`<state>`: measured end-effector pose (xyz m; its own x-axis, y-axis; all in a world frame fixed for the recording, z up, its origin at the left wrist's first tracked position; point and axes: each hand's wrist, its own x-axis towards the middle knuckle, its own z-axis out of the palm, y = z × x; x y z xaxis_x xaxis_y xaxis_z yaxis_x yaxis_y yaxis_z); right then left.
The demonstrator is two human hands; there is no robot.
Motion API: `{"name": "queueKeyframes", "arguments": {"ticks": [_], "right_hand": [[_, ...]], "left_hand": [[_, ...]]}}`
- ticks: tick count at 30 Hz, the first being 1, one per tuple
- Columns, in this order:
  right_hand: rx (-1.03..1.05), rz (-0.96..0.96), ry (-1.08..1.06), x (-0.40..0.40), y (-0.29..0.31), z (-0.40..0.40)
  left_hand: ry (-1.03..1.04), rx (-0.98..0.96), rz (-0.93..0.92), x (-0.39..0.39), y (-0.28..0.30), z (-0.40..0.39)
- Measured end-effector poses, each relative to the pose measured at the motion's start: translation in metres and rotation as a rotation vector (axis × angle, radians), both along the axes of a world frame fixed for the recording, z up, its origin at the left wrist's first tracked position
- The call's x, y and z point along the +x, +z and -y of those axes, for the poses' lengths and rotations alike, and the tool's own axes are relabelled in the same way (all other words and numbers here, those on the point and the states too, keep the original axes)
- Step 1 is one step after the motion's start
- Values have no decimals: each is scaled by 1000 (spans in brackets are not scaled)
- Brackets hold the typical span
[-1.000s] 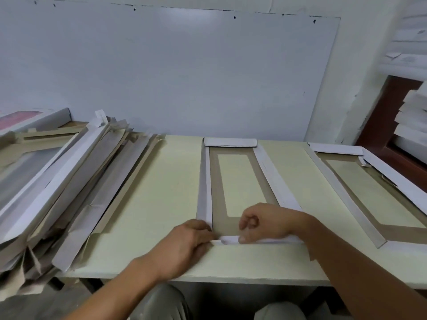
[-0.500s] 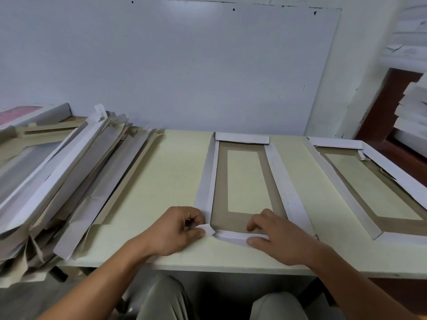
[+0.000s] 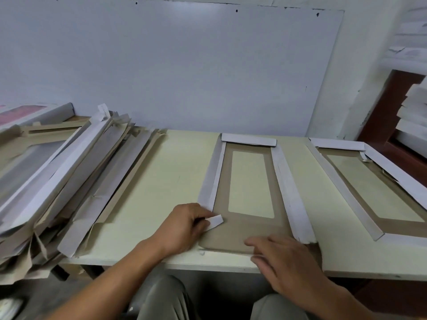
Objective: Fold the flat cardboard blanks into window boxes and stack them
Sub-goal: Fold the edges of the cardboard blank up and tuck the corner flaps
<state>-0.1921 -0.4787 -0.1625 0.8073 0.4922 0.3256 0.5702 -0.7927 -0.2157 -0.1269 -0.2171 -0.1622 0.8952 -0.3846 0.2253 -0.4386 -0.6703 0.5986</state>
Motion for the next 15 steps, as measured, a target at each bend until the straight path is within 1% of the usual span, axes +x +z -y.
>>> {"name": "queueKeyframes", "arguments": {"ticks": [2,4,6,9,11,13,14,15], "right_hand": [[-30,145,34,-6,-4,-3],[-59,221,56,-9,-7,-6],[-61,191,36,-13,-10,-9],[-70,116,70,-14,-10,-10],[-56,49,132,-12,-4,-4],[89,-60,180,-10,8,8],[196,-67,133,-7,16,17],[309,-43,35,-3,24,31]], "left_hand": [[32,71,38,-1,-2,5],[17,180,95,-2,-3,9],[-53,266,151,-5,-1,11],[-229,272,158,-9,2,8],[-319,304,170,-10,2,6],[-363,320,238,-10,0,5],[-362,321,264,-11,-1,5],[-349,316,282,-11,0,5]]}}
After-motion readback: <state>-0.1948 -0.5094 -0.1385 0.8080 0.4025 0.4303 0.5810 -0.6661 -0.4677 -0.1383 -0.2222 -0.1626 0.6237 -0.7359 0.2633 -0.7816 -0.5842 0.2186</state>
